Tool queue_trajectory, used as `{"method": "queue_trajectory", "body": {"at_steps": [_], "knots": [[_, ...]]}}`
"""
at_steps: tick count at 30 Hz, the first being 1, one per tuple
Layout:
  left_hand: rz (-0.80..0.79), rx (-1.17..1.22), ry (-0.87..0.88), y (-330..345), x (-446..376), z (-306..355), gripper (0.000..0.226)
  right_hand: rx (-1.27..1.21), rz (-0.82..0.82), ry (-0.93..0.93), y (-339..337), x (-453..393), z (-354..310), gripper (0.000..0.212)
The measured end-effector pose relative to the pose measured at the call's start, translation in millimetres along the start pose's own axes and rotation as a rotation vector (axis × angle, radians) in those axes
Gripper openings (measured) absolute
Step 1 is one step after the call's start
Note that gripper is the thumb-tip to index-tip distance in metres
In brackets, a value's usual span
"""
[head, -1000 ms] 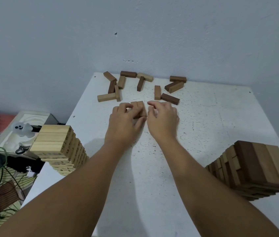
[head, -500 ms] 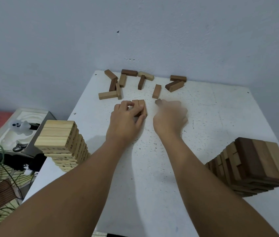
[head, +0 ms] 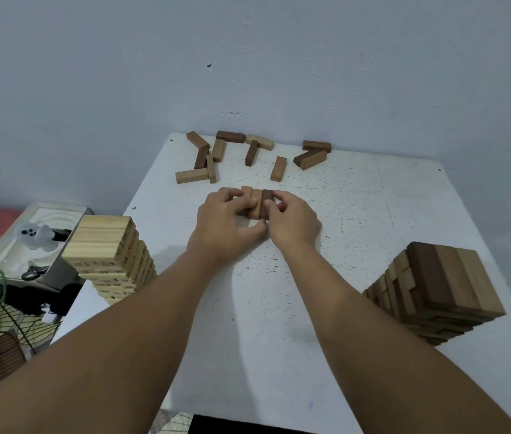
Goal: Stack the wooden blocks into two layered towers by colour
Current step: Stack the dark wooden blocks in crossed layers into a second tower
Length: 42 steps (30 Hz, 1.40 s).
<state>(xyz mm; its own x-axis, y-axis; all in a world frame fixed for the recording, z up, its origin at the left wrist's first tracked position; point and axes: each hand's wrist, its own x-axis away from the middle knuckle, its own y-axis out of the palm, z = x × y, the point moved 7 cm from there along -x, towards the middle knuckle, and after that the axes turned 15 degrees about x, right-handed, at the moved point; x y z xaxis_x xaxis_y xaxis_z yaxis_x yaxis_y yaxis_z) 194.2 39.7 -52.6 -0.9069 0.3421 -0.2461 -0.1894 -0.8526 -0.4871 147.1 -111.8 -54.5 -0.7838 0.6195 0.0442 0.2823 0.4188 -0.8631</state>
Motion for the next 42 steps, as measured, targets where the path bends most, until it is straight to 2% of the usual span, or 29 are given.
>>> {"method": "queue_trajectory", "body": {"at_steps": [4, 9, 15, 17, 21, 24, 28, 31, 38, 42], "knots": [[-0.071, -0.025, -0.005, 2.5, 0.8, 5.0, 0.056, 0.021, -0.018, 0.018, -5.3, 1.5, -0.6, 0.030], [-0.039, -0.036, -0.053, 2.7, 7.9, 15.7, 0.034, 0.034, -0.073, 0.042, -8.4, 17.1, 5.9, 0.028], [-0.131, -0.080, -0.071, -3.5, 31.5, 23.4, 0.029, 0.021, -0.087, 0.000, -10.2, 52.2, 17.5, 0.019], [-0.169, -0.044, -0.088, -4.2, 43.7, 24.1, 0.023, 0.003, -0.084, -0.023, -10.4, 67.0, 21.3, 0.023], [-0.225, 0.009, -0.061, -2.8, 71.2, 31.9, 0.020, 0.123, -0.146, -0.112, -10.5, 91.0, 27.1, 0.048], [-0.274, 0.058, -0.069, -4.2, 91.1, 35.0, 0.018, 0.197, -0.192, -0.195, -14.7, 109.5, 36.3, 0.040], [-0.317, 0.091, -0.071, -5.1, 118.3, 41.4, 0.024, 0.230, -0.200, -0.302, -22.0, 137.1, 54.3, 0.033], [-0.325, 0.071, -0.056, -3.2, 136.8, 38.5, 0.040, 0.194, -0.192, -0.339, -23.6, 153.7, 64.8, 0.039], [-0.223, 0.102, -0.028, -5.7, 154.8, 42.2, 0.059, 0.126, -0.059, -0.402, -20.4, 163.6, 75.9, 0.047], [-0.141, -0.041, -0.036, -10.3, 163.7, 40.0, 0.077, 0.102, -0.021, -0.399, -21.5, 163.4, 77.3, 0.051]]}}
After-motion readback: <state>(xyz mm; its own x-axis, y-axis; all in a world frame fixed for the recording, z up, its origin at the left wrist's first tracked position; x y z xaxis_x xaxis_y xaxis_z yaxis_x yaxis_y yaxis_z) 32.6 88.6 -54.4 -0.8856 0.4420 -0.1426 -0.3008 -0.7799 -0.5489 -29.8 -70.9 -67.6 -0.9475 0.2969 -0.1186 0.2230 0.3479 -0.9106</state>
